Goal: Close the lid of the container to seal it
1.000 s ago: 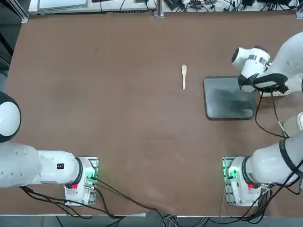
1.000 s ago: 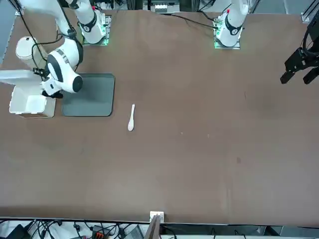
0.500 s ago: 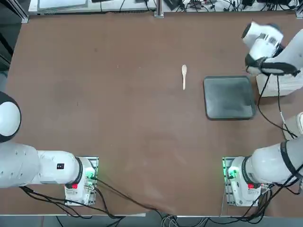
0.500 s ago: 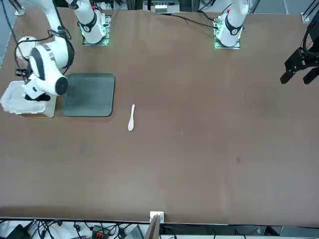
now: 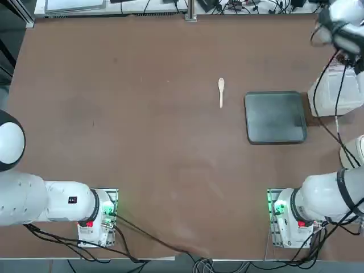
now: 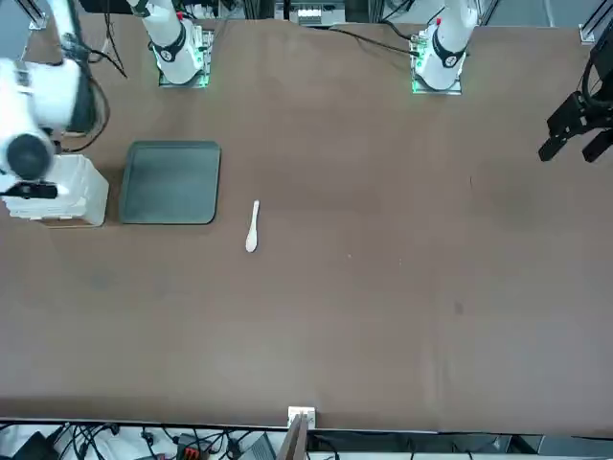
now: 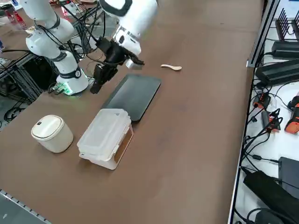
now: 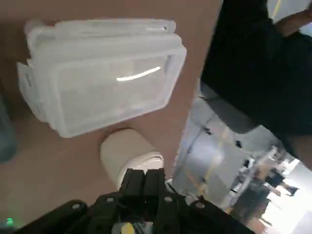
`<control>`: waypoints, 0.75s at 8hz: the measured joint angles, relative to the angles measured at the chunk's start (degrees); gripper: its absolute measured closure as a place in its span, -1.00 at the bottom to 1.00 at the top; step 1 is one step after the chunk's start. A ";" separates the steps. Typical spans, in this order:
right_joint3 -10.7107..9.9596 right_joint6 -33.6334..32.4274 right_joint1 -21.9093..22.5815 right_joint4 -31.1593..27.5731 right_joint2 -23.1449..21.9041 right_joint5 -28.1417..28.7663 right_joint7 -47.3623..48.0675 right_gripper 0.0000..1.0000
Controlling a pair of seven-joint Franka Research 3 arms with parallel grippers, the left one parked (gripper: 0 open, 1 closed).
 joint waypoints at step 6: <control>-0.56 16.63 -14.18 0.65 -3.47 20.78 -18.07 0.96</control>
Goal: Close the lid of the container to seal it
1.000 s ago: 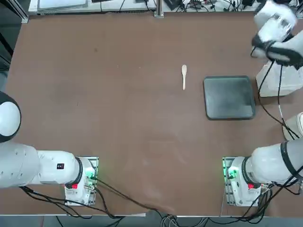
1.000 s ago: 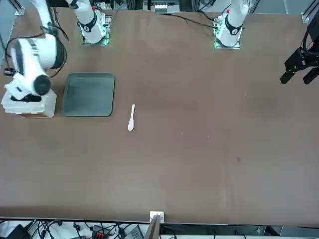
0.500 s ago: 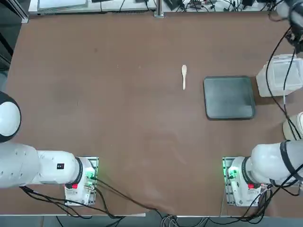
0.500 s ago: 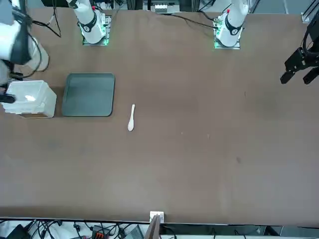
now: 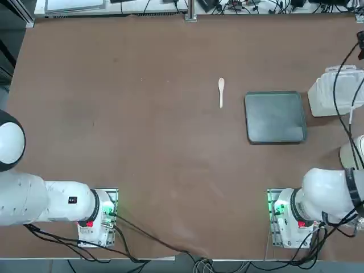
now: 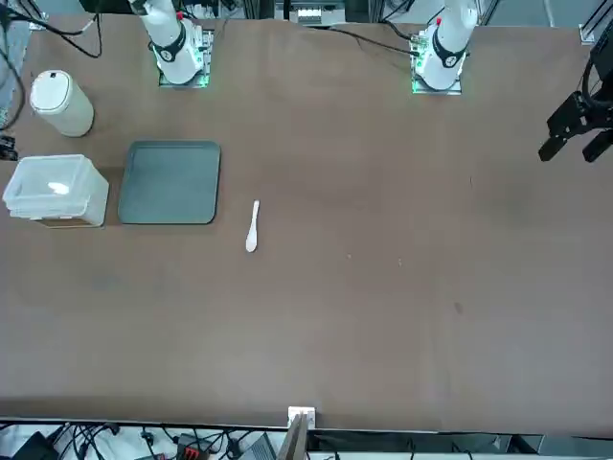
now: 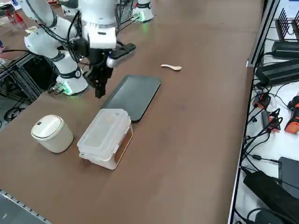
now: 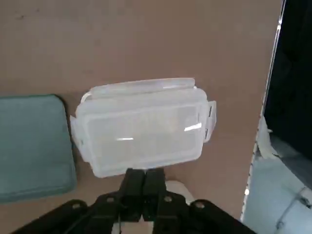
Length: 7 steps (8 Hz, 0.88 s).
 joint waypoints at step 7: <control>-0.57 22.65 -5.43 -14.83 -0.13 4.73 -6.64 0.96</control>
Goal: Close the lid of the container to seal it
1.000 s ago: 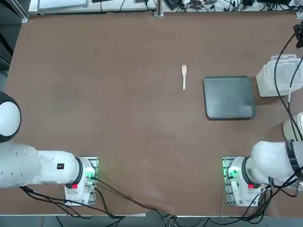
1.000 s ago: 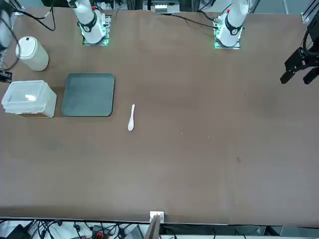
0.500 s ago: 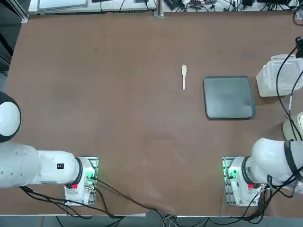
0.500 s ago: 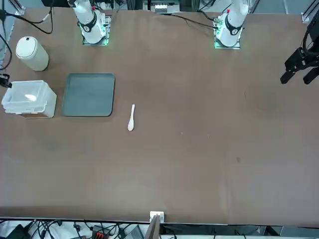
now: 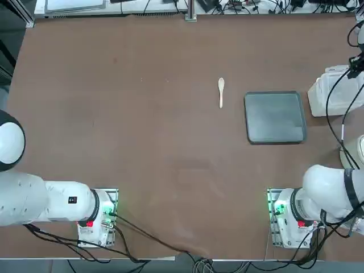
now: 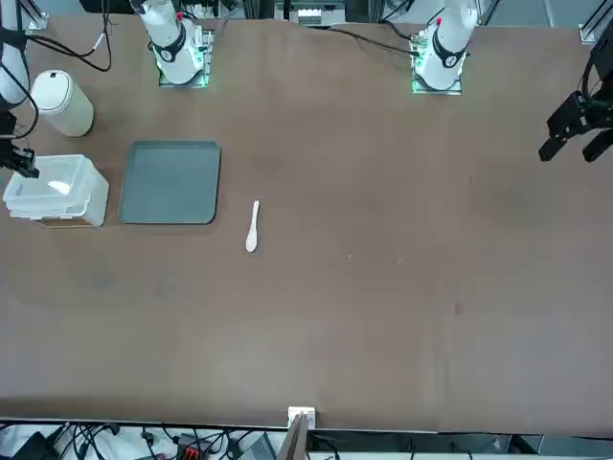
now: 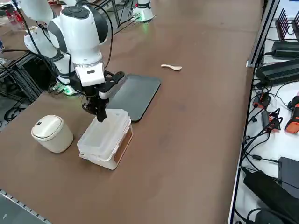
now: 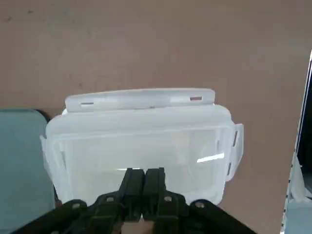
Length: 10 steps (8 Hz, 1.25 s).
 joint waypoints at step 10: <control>0.03 8.57 -0.03 -1.14 6.24 5.88 -4.10 0.96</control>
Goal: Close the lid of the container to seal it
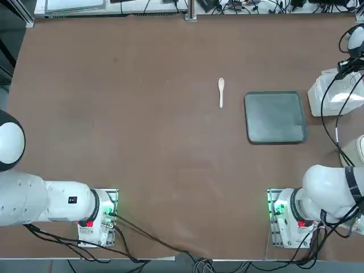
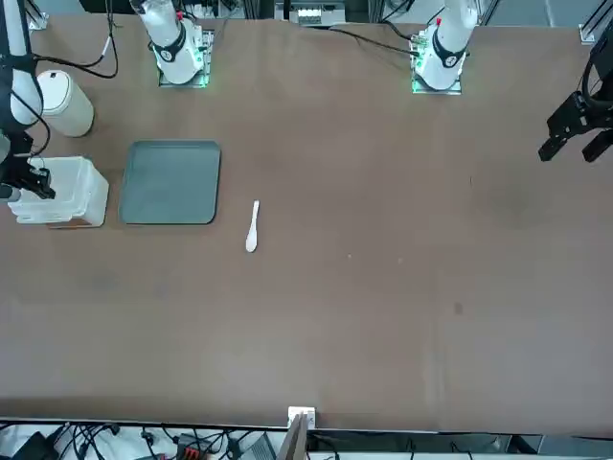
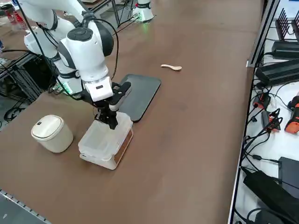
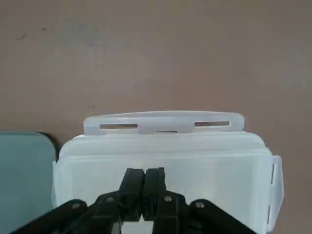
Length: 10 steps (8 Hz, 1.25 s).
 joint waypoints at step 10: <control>0.00 2.26 -0.62 0.19 0.85 0.29 -1.75 0.96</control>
